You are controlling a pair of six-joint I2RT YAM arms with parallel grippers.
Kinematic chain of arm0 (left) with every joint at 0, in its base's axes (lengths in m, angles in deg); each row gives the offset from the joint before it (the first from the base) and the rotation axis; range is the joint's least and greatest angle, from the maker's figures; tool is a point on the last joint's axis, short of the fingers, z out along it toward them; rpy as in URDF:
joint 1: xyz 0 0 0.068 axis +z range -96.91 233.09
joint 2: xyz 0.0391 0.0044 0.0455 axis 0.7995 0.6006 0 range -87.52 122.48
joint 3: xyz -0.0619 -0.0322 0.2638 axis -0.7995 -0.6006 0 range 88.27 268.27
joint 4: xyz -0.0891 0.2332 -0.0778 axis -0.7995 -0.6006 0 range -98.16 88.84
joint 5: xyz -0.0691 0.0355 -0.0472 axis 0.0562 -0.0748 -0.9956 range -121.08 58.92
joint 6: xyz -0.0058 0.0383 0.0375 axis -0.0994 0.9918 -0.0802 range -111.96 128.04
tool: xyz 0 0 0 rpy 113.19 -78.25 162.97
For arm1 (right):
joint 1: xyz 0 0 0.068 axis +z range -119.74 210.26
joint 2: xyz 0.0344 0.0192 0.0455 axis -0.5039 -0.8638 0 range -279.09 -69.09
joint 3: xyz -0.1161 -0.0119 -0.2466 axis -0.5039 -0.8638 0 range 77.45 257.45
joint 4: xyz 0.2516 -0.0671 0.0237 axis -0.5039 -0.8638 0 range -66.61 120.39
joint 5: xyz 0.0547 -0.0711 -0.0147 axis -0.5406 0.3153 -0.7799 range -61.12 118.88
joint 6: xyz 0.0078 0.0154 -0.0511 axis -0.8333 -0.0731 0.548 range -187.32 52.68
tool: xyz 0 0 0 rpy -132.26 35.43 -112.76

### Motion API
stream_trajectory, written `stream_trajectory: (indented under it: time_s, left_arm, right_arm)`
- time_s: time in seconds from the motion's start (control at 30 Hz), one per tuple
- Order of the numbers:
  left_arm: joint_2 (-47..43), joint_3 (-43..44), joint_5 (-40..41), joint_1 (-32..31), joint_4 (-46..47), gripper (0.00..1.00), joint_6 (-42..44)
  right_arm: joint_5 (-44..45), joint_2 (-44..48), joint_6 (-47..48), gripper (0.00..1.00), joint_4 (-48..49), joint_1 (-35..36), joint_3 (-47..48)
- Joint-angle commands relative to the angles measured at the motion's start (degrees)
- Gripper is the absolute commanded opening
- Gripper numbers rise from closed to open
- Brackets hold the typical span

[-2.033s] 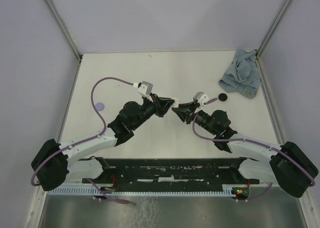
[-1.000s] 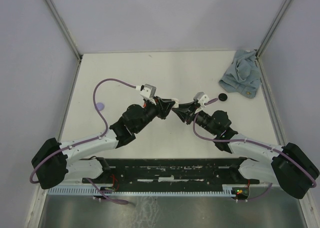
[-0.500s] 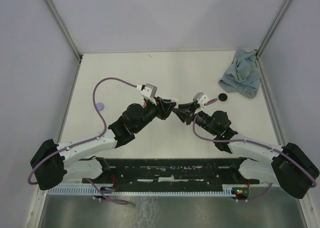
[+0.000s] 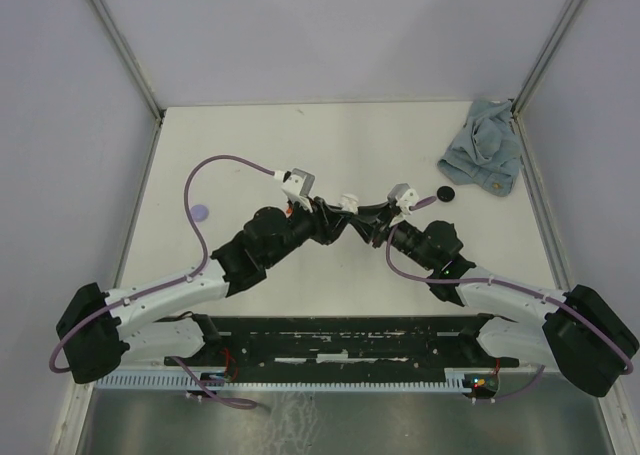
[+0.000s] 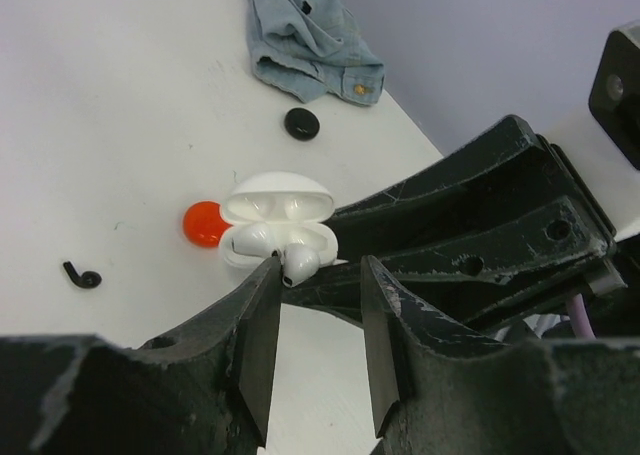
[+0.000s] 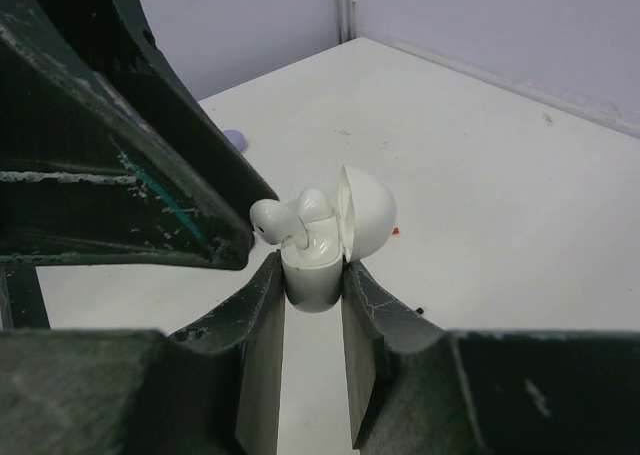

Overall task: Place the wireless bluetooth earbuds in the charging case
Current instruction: Place the earbud in the charging case, then adjust the earbud with the charging case.

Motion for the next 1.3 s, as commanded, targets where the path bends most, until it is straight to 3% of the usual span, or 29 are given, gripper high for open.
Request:
stream_trajectory:
  time_s: [0.0, 0.43, 0.8, 1.27]
  left_arm:
    - [-2.3, 1.8, -2.7, -0.4, -1.1, 0.46, -2.6]
    - [-2.7, 4.4, -5.0, -0.4, -2.2, 0.50, -3.6]
    - [-3.9, 7.1, -0.5, -0.3, -9.9, 0.56, -1.8]
    - [-1.6, 10.7, 2.5, -0.1, -12.8, 0.59, 1.3]
  right_arm:
    - [0.8, 0.6, 0.4, 0.02, 5.3, 0.0, 0.9]
    - [0.9, 0.5, 0.5, 0.02, 5.5, 0.0, 0.6]
    - [1.9, 1.1, 0.7, 0.02, 5.5, 0.0, 0.4]
    - [1.4, 1.5, 0.5, 0.02, 5.8, 0.0, 0.1]
